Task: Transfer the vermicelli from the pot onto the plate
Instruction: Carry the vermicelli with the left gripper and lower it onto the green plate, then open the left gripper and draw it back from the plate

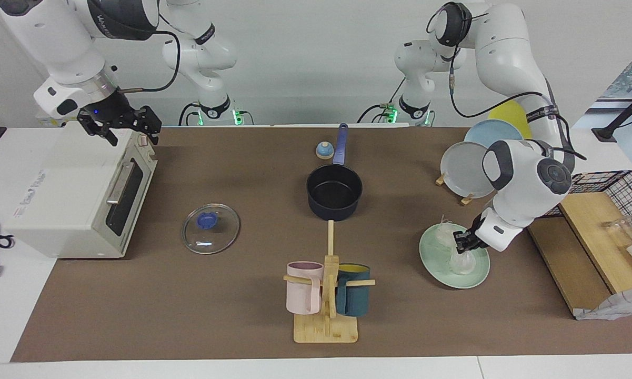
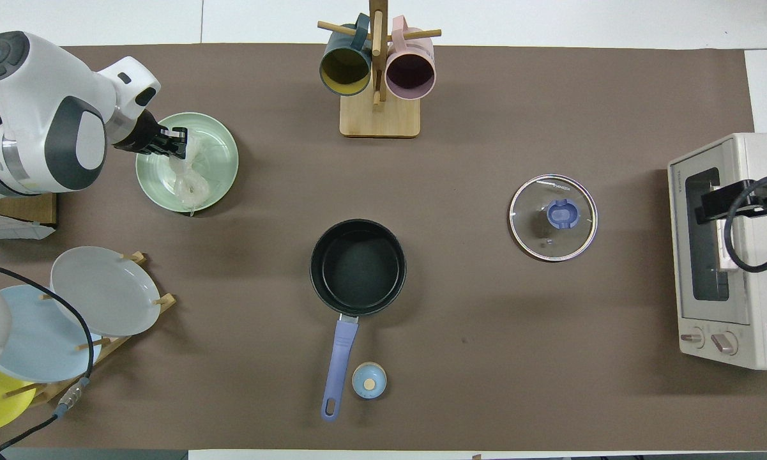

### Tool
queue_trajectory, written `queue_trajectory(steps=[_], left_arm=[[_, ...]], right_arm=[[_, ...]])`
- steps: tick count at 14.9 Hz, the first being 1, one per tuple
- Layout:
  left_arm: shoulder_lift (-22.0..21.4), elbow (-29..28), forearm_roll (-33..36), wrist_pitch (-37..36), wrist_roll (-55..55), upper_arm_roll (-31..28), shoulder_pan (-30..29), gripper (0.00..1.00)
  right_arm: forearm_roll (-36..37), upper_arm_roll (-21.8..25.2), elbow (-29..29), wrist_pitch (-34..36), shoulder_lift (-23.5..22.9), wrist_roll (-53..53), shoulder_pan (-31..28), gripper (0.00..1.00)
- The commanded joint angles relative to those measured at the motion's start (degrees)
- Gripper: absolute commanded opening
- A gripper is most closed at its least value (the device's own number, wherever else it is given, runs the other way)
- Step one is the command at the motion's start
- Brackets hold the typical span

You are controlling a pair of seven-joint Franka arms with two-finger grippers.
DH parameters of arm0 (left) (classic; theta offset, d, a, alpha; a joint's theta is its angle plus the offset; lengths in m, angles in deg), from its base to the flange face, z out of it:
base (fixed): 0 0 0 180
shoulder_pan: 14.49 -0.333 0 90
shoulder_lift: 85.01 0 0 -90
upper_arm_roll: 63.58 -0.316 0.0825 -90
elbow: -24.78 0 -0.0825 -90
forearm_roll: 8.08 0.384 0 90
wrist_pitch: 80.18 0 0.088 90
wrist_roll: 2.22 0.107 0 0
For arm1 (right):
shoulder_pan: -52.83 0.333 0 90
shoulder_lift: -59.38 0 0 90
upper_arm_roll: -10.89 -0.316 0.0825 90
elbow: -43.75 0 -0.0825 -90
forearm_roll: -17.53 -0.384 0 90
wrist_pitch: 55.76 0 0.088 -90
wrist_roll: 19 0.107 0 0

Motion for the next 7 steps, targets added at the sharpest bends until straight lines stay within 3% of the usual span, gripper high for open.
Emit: queue_trajectory(steps=[1, 4, 7], left_arm=[[-2.1, -1.3, 1.4, -0.8, 2.2, 0.5, -0.2, 1.00], [-4.1, 3.8, 1.6, -9.3, 1.8, 0.5, 0.0, 1.00], [-9.8, 3.9, 1.7, -13.4, -2.3, 0.5, 0.4, 1.00]], right_arm=[[0.5, -0.6, -0.2, -0.5, 0.4, 1.1, -0.3, 1.00], [0.5, -0.7, -0.3, -0.4, 0.3, 0.9, -0.2, 1.00], [0.6, -0.7, -0.3, -0.5, 0.4, 1.2, 0.0, 1.00]])
